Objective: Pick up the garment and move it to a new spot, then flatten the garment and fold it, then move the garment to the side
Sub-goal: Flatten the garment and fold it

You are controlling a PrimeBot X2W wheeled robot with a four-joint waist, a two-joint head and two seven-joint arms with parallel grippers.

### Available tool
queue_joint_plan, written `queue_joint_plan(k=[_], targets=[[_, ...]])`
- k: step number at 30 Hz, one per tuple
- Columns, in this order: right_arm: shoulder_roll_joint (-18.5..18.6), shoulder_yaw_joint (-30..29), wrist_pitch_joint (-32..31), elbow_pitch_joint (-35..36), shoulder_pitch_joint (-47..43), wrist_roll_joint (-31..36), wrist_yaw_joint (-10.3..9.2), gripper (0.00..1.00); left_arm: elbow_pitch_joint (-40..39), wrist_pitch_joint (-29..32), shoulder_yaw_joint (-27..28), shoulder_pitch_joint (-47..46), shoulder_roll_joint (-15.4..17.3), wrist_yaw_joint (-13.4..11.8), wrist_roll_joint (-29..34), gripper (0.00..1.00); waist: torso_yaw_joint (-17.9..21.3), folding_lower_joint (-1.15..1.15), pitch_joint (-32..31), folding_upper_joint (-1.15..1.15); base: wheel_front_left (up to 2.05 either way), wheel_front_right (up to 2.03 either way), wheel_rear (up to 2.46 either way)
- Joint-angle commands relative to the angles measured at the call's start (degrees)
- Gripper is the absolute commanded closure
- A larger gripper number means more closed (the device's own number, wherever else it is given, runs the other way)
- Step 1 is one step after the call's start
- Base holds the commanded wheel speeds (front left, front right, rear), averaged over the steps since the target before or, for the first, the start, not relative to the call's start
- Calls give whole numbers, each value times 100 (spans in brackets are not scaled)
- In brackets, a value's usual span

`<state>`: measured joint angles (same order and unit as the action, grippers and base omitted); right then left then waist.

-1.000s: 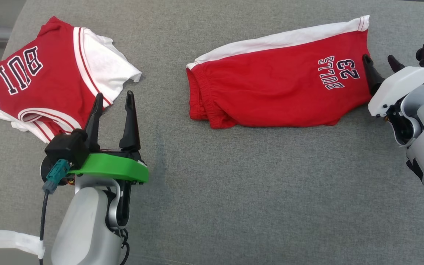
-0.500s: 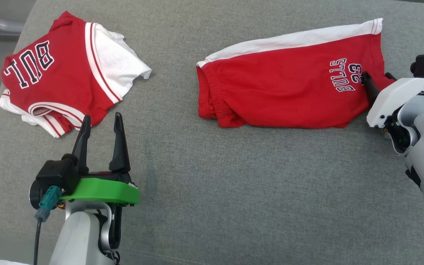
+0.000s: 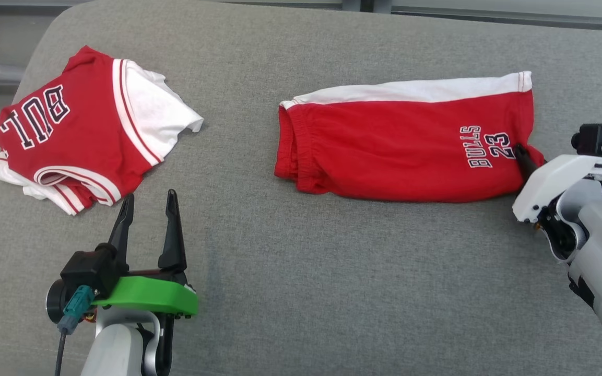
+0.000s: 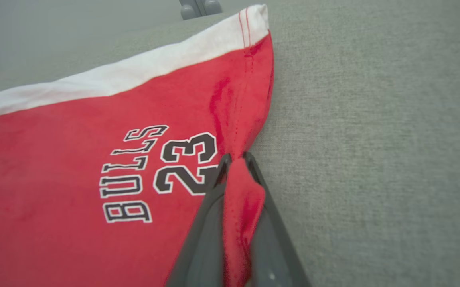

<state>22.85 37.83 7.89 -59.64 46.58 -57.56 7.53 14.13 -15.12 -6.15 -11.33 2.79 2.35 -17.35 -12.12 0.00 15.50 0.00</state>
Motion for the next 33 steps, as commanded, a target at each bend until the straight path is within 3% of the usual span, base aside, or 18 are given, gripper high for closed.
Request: queue_joint_plan(k=[1,9,18,33], targets=[[107,36,56,67,-217,-101,-8,100,21,-2,38,119,23,17,66,0,254,0,-257,0,0,0,0],[540,-28,252,299,-876,-554,-9,100,48,-2,214,355,23,75,197,0,610,0,-585,0,0,0,0],[998,-226,410,276,-1144,-884,-9,100,17,-2,222,430,23,114,215,0,668,0,-675,0,0,0,0],[774,-14,633,1001,-876,-691,-9,100,61,-2,162,582,22,45,121,0,585,0,-910,0,0,0,0]])
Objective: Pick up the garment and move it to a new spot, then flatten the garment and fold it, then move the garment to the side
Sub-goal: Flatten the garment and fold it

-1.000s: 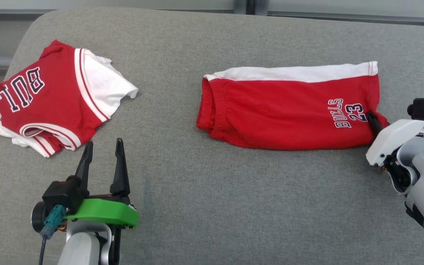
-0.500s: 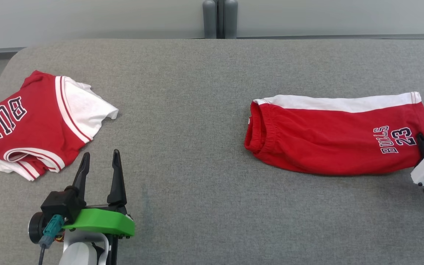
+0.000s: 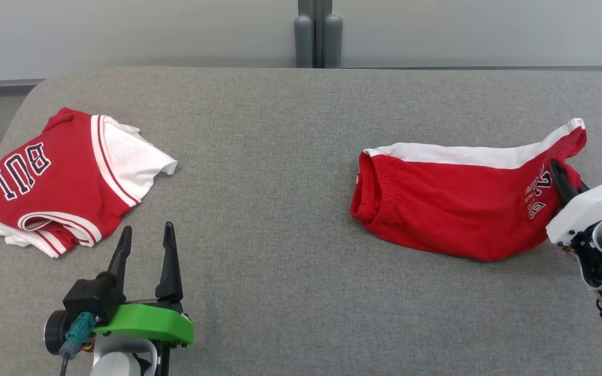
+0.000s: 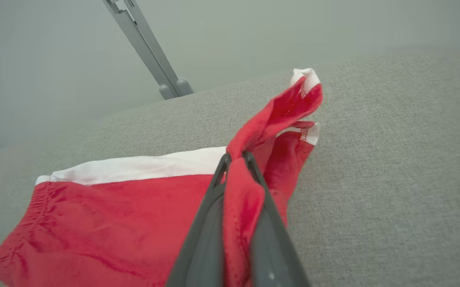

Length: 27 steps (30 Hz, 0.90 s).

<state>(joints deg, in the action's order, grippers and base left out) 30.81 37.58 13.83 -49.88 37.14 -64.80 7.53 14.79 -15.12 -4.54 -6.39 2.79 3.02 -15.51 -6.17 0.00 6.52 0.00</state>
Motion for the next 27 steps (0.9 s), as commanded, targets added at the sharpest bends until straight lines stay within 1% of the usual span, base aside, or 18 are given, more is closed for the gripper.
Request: queue_joint_plan(k=[1,6,14,17,21,26,27], targets=[[-50,45,45,124,94,72,-9,100,-7,-2,3,99,22,-17,-59,0,-16,0,-23,0,0,0,0],[-176,173,63,530,114,168,-9,100,-17,-3,17,135,22,-19,-42,0,-44,0,-66,0,0,0,0],[-516,475,6,1231,34,432,-8,100,-29,-2,-42,152,22,-56,-95,0,-170,0,-107,0,0,0,0],[-640,569,-77,1386,-69,531,-8,100,-17,-3,-53,161,22,-53,-91,0,-240,0,-120,0,0,0,0],[-841,718,-219,1398,-197,721,-8,100,2,-3,-74,169,22,-68,-130,0,-354,0,-135,0,0,0,0],[-1126,792,-278,1241,-407,808,-8,100,7,-3,-137,167,22,-99,-188,0,-483,0,-123,0,0,0,0],[-1198,798,-250,1201,-437,815,-8,84,11,-2,-148,168,22,-102,-191,0,-498,0,-122,0,0,0,0]])
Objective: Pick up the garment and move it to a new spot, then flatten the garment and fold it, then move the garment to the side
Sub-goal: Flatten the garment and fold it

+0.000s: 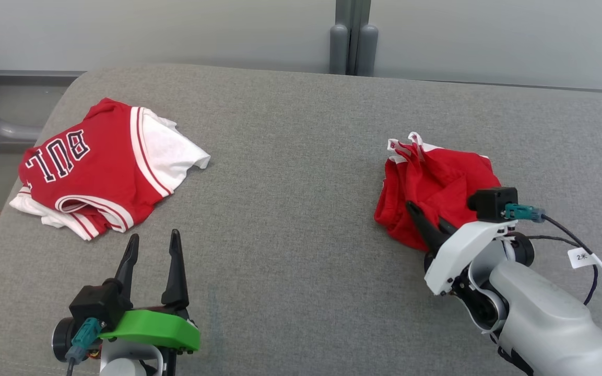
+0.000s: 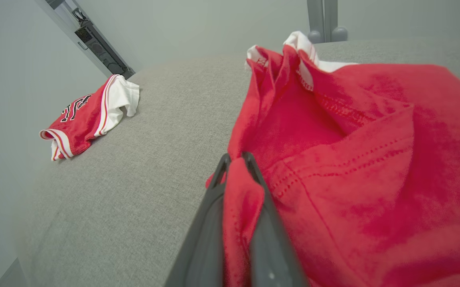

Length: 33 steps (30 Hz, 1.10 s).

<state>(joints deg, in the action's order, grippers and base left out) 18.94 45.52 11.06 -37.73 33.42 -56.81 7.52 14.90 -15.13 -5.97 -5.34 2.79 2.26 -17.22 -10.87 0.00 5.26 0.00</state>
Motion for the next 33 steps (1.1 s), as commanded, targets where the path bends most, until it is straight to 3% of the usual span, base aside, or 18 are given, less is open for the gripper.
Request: queue_joint_plan(k=[1,2,14,23,33], targets=[[-53,13,46,-35,-83,40,-7,61,2,-1,-15,63,22,-32,-20,0,-39,0,7,0,0,0,0],[-92,21,73,-47,-108,67,-7,0,3,-1,-27,62,22,-27,-26,0,-48,0,8,0,0,0,0],[234,-591,398,271,-238,464,-7,0,-5,-1,91,151,22,-60,31,0,152,0,-118,0,0,0,0],[328,-962,128,-168,30,679,-7,0,-27,-1,-9,62,22,-62,-8,0,137,0,-54,0,0,0,0],[157,-939,-182,-801,355,853,-7,0,8,-2,-139,-105,22,-84,-117,0,-130,0,148,0,0,0,0]])
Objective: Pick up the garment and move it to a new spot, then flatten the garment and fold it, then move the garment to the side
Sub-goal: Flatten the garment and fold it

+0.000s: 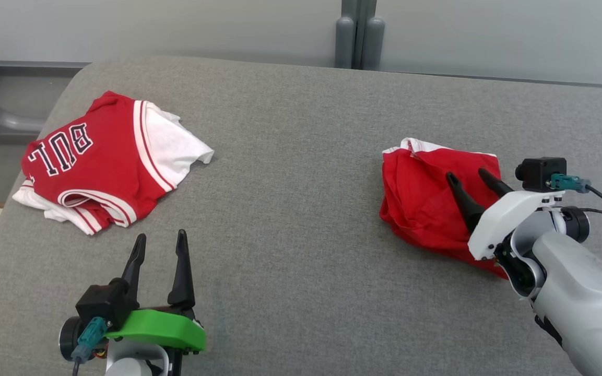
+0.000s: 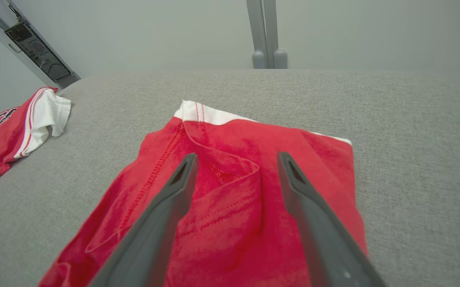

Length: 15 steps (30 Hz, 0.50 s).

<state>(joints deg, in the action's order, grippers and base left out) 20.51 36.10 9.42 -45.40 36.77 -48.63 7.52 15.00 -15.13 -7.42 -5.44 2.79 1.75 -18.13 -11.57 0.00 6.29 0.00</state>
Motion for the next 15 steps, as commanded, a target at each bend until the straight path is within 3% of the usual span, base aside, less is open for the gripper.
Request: queue_joint_plan(k=[1,3,4,5,7,15], targets=[[-20,10,-32,-95,23,33,-7,5,-3,-1,-7,-100,22,-40,-36,0,-79,0,54,0,0,0,0],[-51,27,-67,-208,28,33,-7,19,-9,-1,-22,-107,22,-41,-46,0,-110,0,75,0,0,0,0],[-68,41,-89,-276,25,26,-7,53,-13,-1,-27,-110,22,-50,-54,0,-121,0,84,0,0,0,0],[-79,53,-105,-319,26,21,-7,61,-17,-1,-31,-112,22,-55,-56,0,-128,0,93,0,0,0,0],[-102,69,-65,-388,54,9,-7,100,-26,-1,-39,-114,22,-62,-66,0,-140,0,110,0,0,0,0],[-171,238,233,-190,41,-59,-7,100,29,-1,-26,-118,22,-55,-49,0,-111,0,75,0,0,0,0]])
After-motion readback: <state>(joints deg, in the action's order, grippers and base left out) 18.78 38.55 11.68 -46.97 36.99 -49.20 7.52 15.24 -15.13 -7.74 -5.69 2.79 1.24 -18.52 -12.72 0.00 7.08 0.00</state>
